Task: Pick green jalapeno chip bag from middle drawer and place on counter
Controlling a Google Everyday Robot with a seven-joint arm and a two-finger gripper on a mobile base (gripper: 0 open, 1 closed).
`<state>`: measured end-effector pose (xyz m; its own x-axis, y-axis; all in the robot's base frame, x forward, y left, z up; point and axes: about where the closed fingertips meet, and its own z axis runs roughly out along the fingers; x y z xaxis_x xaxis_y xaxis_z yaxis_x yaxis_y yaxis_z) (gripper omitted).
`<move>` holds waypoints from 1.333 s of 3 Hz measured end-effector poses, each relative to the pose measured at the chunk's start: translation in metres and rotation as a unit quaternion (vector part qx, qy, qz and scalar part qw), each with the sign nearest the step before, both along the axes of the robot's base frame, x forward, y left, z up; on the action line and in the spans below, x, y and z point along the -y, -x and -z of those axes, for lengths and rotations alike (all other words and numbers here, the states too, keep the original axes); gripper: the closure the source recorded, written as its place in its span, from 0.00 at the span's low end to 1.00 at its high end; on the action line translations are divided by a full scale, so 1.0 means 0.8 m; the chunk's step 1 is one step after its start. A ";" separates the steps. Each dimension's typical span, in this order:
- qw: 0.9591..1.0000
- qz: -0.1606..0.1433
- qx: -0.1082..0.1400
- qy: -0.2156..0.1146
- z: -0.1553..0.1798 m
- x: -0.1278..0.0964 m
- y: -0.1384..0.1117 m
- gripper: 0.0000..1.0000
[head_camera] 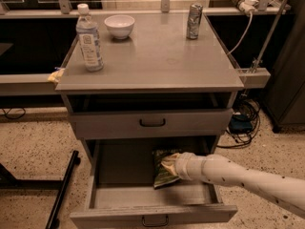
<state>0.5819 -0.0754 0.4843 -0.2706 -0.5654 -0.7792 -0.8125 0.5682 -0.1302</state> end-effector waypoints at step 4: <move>0.999 0.047 -0.022 -0.007 0.091 0.009 -0.049 0.24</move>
Offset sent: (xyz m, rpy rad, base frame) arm 0.0340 -0.0061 -0.0507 0.0604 0.0107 -0.0835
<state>0.6208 -0.0823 0.4119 -0.3556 -0.5250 -0.7732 -0.7606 0.6433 -0.0869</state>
